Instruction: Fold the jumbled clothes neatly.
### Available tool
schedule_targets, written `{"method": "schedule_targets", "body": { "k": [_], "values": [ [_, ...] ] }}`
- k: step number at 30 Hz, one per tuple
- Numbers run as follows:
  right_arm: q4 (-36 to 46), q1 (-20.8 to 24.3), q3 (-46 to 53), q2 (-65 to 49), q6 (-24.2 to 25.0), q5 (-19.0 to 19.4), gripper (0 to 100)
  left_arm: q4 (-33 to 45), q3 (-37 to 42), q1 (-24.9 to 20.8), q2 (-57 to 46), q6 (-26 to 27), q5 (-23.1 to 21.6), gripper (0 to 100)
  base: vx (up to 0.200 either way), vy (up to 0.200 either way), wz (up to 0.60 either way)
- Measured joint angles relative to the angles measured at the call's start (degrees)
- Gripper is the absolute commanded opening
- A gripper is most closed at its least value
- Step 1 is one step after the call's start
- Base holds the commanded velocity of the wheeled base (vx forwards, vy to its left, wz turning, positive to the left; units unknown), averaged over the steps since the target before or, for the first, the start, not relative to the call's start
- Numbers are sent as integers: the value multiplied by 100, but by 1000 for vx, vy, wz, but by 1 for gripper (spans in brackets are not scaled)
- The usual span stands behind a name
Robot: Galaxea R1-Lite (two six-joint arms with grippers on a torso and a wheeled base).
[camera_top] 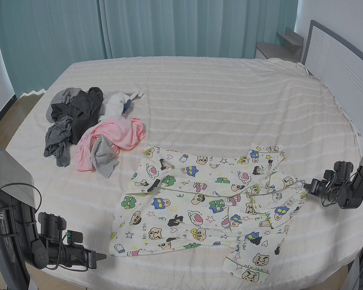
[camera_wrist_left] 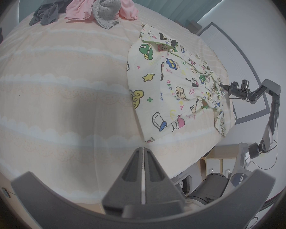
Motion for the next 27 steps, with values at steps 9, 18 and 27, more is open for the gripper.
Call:
{"method": "schedule_targets", "body": {
  "k": [9,18,27],
  "values": [
    [-140,-61,284,-155,0,20,100,-884,0,185,-118,-514,-252,0,0,0,0],
    [-866,-102,1152,-651,35,46,100,-1044,-789,-100,-444,-1635,-52,0,0,0,0],
    [-1780,13,2158,-1172,90,50,100,1286,-3021,-607,-702,-2146,692,0,0,0,0]
  ]
}}
